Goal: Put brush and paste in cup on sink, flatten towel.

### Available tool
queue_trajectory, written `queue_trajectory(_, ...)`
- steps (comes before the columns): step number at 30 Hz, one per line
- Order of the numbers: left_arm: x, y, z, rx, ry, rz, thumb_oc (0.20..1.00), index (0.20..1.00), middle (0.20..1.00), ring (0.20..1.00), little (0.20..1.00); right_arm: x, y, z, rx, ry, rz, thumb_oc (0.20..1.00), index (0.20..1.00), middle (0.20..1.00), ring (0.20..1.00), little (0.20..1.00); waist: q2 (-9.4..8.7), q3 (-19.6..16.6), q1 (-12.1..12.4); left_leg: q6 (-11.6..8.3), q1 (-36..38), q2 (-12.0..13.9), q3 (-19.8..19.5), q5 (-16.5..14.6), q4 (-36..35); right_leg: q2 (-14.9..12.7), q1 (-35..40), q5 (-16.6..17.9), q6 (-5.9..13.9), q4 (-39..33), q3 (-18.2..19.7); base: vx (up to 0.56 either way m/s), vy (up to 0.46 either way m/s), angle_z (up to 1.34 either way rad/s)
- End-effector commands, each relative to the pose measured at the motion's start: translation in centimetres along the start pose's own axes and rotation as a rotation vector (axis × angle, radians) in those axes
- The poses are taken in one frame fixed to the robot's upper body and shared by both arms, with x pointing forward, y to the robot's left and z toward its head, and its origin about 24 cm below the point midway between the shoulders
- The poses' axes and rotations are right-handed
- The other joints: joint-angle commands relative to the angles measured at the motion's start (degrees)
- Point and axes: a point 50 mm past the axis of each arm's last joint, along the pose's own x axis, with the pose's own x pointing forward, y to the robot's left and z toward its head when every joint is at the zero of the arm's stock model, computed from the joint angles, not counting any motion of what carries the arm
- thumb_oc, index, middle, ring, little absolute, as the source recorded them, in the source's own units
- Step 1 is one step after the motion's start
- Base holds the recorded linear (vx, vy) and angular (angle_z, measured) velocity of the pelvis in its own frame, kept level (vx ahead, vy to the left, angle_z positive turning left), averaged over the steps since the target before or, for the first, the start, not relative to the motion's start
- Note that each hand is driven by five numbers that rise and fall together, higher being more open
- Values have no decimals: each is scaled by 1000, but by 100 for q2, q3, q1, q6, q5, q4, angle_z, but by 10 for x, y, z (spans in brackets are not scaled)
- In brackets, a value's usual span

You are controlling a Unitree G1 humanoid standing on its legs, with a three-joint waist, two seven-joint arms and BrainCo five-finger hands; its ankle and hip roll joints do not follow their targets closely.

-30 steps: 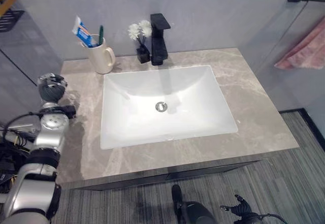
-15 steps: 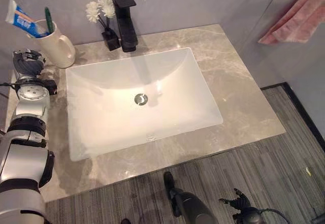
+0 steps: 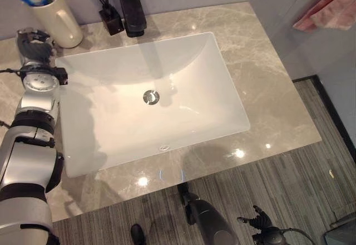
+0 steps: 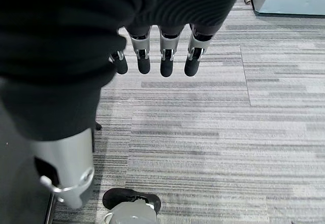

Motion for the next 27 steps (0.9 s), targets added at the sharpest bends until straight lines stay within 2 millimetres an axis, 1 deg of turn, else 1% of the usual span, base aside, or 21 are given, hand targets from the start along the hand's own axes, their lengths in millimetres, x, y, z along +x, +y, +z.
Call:
queue_trajectory(1, 4, -13, 36, -90, -107, -30, 200, 200, 200, 200, 200, 1, -4, 3, 11, -17, -10, 1000, 1000, 1000, 1000, 1000, 171, 179, -208, 252, 1281, -437, 120, 1156, 59, -182, -272, 320, 736, 93, 380, -16, 25, 14)
queue_trajectory(2, 4, -14, 37, -93, -109, -31, 200, 200, 200, 200, 200, 1, -4, 4, 10, -19, -9, 1000, 1000, 1000, 1000, 1000, 184, 181, -212, 245, 1247, -438, 111, 1146, 59, -203, -298, 321, 744, 106, 375, -9, 27, 11)
queue_trajectory(4, 0, -28, 53, -150, -156, -67, 200, 200, 200, 200, 200, 3, -4, 17, 22, -69, -9, 1000, 1000, 1000, 1000, 1000, 233, 191, -216, 228, 1145, -431, 58, 1136, 59, -265, -382, 338, 760, 133, 340, -16, 38, 11)
queue_trajectory(5, 0, -28, 53, -150, -156, -67, 200, 200, 200, 200, 200, 3, -4, 17, 22, -69, -9, 1000, 1000, 1000, 1000, 1000, 235, 188, -219, 228, 1138, -431, 53, 1136, 59, -268, -388, 337, 760, 135, 336, -12, 37, 16)
queue_trajectory(6, -1, -32, 63, -183, -194, -78, 200, 200, 200, 200, 200, 4, -4, 27, 28, -112, -7, 1000, 1000, 1000, 1000, 1000, 265, 207, -213, 214, 1086, -410, 23, 1119, 59, -281, -436, 322, 773, 180, 324, -13, 29, 11)
queue_trajectory(7, -2, -33, 66, -189, -202, -75, 200, 200, 200, 200, 200, 4, -2, 32, 25, -136, -2, 1000, 1000, 1000, 1000, 1000, 255, 196, -220, 207, 1029, -427, 5, 1128, 59, -309, -473, 347, 777, 184, 317, -18, 37, 9)
queue_trajectory(11, -1, -34, 56, -169, -147, 0, 200, 200, 200, 200, 200, 4, 5, 45, 23, -185, 13, 1000, 1000, 1000, 1000, 1000, 246, 202, -225, 187, 961, -431, -43, 1069, 59, -405, -565, 308, 797, 380, 245, -5, 24, 6)
queue_trajectory(12, -4, -40, 59, -149, -161, 12, 200, 200, 200, 200, 200, 4, 6, 45, 17, -186, 15, 1000, 1000, 1000, 1000, 1000, 243, 203, -226, 193, 965, -435, -70, 1044, 59, -449, -565, 298, 804, 430, 220, -4, 13, 6)
queue_trajectory(13, -4, -40, 59, -149, -161, 12, 200, 200, 200, 200, 200, 4, 6, 45, 17, -186, 15, 1000, 1000, 1000, 1000, 1000, 244, 204, -228, 193, 965, -435, -71, 1044, 59, -450, -565, 297, 804, 431, 218, 2, 19, 11)
queue_trajectory(14, -11, -50, 58, -169, -170, 24, 200, 200, 200, 200, 200, 4, 8, 44, 12, -175, 8, 1000, 1000, 1000, 1000, 1000, 227, 205, -188, 212, 1002, -443, -158, 979, 59, -520, -506, 260, 820, 507, 168, 0, 13, 12)
queue_trajectory(16, -15, -54, 55, -174, -167, 30, 200, 200, 200, 200, 200, 5, 8, 42, 1, -166, 5, 1000, 1000, 1000, 1000, 1000, 220, 212, -180, 234, 1035, -450, -204, 917, 59, -566, -463, 226, 824, 568, 134, 9, 11, 19)
queue_trajectory(18, -30, -69, 57, -242, -206, 20, 200, 200, 200, 200, 200, 5, 7, 38, -12, -144, -3, 1000, 1000, 1000, 1000, 1000, 188, 203, -112, 278, 1122, -467, -295, 790, 59, -667, -340, 175, 836, 660, 47, 9, 18, 29)
queue_trajectory(19, -46, -82, 54, -265, -233, -13, 200, 200, 200, 200, 200, 5, 5, 30, -23, -110, -13, 1000, 1000, 1000, 1000, 1000, 170, 203, -37, 315, 1241, -470, -410, 646, 59, -774, -164, 100, 843, 756, -42, -6, 32, 33)
queue_trajectory(20, -57, -89, 55, -288, -262, -30, 200, 200, 200, 200, 200, 5, 5, 27, -32, -93, -18, 1000, 1000, 1000, 1000, 1000, 152, 195, 26, 336, 1289, -487, -484, 581, 59, -847, -63, 79, 856, 805, -112, -9, 28, 34)
queue_trajectory(21, -58, -89, 54, -286, -261, -29, 200, 200, 200, 200, 200, 4, 5, 26, -33, -93, -18, 1000, 1000, 1000, 1000, 1000, 147, 183, 6, 339, 1268, -500, -504, 601, 59, -865, -59, 109, 856, 773, -121, -21, 42, 45)
queue_trajectory(22, -72, -98, 48, -272, -285, -67, 200, 200, 200, 200, 200, 5, 2, 22, -27, -70, -29, 1000, 1000, 1000, 1000, 1000, 104, 157, 94, 378, 1347, -529, -631, 472, 59, -980, 125, 64, 859, 826, -195, -16, 54, 47)
queue_trajectory(23, -81, -101, 45, -274, -301, -87, 200, 200, 200, 200, 200, 4, 1, 18, -26, -56, -32, 1000, 1000, 1000, 1000, 1000, 87, 150, 132, 398, 1413, -528, -689, 382, 59, -1030, 240, 14, 865, 890, -246, -16, 55, 52)
queue_trajectory(24, -81, -101, 45, -273, -300, -87, 200, 200, 200, 200, 200, 4, 1, 18, -26, -56, -31, 1000, 1000, 1000, 1000, 1000, 80, 139, 114, 401, 1391, -542, -707, 403, 59, -1047, 244, 46, 865, 855, -254, -29, 74, 55)
queue_trajectory(25, -95, -104, 44, -272, -341, -120, 200, 200, 200, 200, 200, 5, 0, 18, -21, -50, -39, 1000, 1000, 1000, 1000, 1000, 28, 86, 211, 452, 1452, -577, -798, 278, 59, -1134, 406, 36, 878, 867, -305, -33, 57, 48)
queue_trajectory(26, -95, -104, 43, -271, -340, -120, 200, 200, 200, 200, 200, 5, 0, 18, -22, -49, -38, 1000, 1000, 1000, 1000, 1000, 27, 85, 201, 455, 1454, -581, -807, 281, 59, -1141, 416, 38, 881, 863, -311, -33, 93, 47)
queue_trajectory(27, -102, -104, 42, -271, -366, -137, 200, 200, 200, 200, 200, 5, 0, 16, -24, -38, -38, 1000, 1000, 1000, 1000, 1000, -11, 45, 255, 490, 1488, -618, -857, 168, 59, -1192, 505, 44, 890, 854, -333, -20, 107, 47)
